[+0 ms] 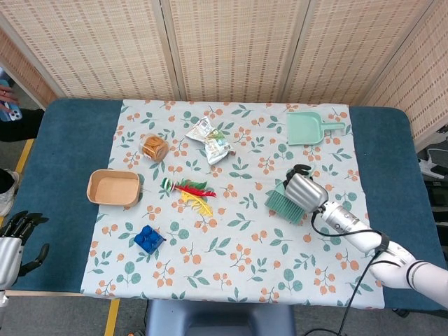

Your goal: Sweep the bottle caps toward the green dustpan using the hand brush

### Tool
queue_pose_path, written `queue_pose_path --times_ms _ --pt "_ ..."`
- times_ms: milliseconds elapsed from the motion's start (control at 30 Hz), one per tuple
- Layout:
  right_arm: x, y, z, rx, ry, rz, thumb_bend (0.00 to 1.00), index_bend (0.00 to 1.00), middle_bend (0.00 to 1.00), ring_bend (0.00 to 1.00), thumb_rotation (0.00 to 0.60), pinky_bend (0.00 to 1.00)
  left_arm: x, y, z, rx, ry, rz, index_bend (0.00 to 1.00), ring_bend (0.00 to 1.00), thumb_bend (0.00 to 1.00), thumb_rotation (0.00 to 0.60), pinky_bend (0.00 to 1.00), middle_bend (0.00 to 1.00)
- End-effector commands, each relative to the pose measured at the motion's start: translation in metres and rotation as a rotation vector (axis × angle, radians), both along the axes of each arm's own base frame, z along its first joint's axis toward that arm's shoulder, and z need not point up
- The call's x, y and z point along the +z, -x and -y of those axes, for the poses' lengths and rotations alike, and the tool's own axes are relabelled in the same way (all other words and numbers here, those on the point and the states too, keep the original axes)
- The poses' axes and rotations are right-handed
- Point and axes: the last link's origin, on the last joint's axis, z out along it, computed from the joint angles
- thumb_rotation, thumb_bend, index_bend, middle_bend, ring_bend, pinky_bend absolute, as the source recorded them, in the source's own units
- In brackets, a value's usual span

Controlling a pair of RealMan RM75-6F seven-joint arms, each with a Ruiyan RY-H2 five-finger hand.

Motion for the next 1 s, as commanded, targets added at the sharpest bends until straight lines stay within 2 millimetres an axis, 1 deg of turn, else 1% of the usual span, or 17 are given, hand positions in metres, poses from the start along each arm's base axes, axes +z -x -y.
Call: queue_pose_path --times_ms 33,167,333,633,767,867,1000 --pt "0.005 0.010 -0.005 -0.014 0.001 -0.020 1.00 0.75 0.67 0.54 0.600 0.51 0.000 0.000 0.000 -0.001 -0.002 -0.002 0.27 0.13 0.38 0.600 0.36 0.21" --pt "0.008 0.021 -0.007 -0.028 -0.001 -0.037 1.00 0.75 0.67 0.54 0.600 0.51 0.000 -0.001 0.000 -0.001 -0.003 -0.006 0.27 0.13 0.37 0.600 0.35 0.21" --pt "0.008 0.036 -0.004 -0.039 -0.004 -0.056 1.00 0.75 0.67 0.54 0.600 0.51 -0.001 0.000 0.000 0.002 -0.001 -0.007 0.27 0.13 0.38 0.600 0.36 0.21" --pt "0.014 0.061 0.018 -0.014 0.035 -0.114 1.00 0.75 0.67 0.54 0.600 0.51 0.000 0.000 0.000 0.005 -0.001 -0.006 0.27 0.13 0.37 0.600 0.36 0.21" --pt "0.011 0.069 0.027 0.015 0.051 -0.148 1.00 0.74 0.68 0.54 0.600 0.51 -0.001 0.000 0.000 0.004 0.000 -0.008 0.27 0.13 0.38 0.600 0.36 0.21" --pt "0.010 0.071 0.028 0.019 0.054 -0.152 1.00 0.74 0.68 0.54 0.600 0.51 -0.001 0.000 0.000 0.004 0.000 -0.009 0.27 0.13 0.37 0.600 0.36 0.21" --pt "-0.002 0.078 0.034 0.021 0.091 -0.163 1.00 0.74 0.68 0.55 0.600 0.51 0.000 0.001 0.000 0.008 -0.005 -0.007 0.27 0.13 0.37 0.600 0.35 0.21"
